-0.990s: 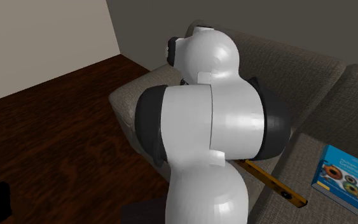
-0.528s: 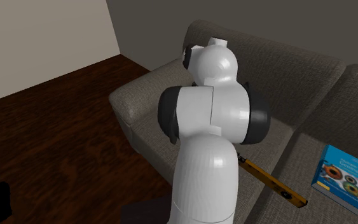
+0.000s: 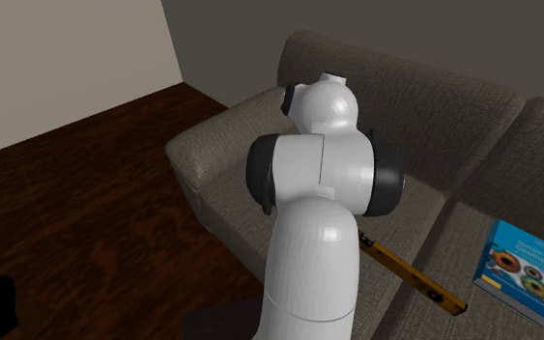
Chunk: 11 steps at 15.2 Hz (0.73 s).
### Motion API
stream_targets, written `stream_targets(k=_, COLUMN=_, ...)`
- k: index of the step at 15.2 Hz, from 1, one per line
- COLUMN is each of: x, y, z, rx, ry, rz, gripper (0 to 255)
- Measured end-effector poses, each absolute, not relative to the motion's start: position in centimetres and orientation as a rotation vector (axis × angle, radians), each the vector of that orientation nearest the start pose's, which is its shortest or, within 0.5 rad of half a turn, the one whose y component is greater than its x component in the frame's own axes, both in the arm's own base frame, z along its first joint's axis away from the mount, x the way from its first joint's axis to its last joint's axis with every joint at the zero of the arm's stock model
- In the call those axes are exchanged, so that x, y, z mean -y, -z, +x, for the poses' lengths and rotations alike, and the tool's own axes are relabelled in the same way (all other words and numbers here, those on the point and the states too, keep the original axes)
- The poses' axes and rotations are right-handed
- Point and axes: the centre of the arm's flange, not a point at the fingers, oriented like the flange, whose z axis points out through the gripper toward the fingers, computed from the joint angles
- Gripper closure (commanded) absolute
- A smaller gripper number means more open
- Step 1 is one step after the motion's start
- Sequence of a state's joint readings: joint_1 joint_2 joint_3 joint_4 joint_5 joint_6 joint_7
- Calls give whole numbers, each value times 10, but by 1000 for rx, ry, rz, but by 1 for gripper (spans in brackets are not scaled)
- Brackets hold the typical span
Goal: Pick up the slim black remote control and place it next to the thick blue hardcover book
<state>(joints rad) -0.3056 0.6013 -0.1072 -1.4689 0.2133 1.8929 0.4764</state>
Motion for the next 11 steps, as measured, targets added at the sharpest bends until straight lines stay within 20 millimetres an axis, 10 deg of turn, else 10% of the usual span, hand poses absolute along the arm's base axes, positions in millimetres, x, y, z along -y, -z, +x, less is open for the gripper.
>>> stream_targets(k=7, x=250, y=-308, z=644, rx=-1388, ry=-265, rz=-2662, gripper=0)
stream_targets(k=8, x=250, y=-308, z=644, rx=-1388, ry=-265, rz=-2662, gripper=255)
stream_targets(k=11, x=254, y=-314, z=643, rx=-1395, ry=-254, rz=-2662, gripper=255)
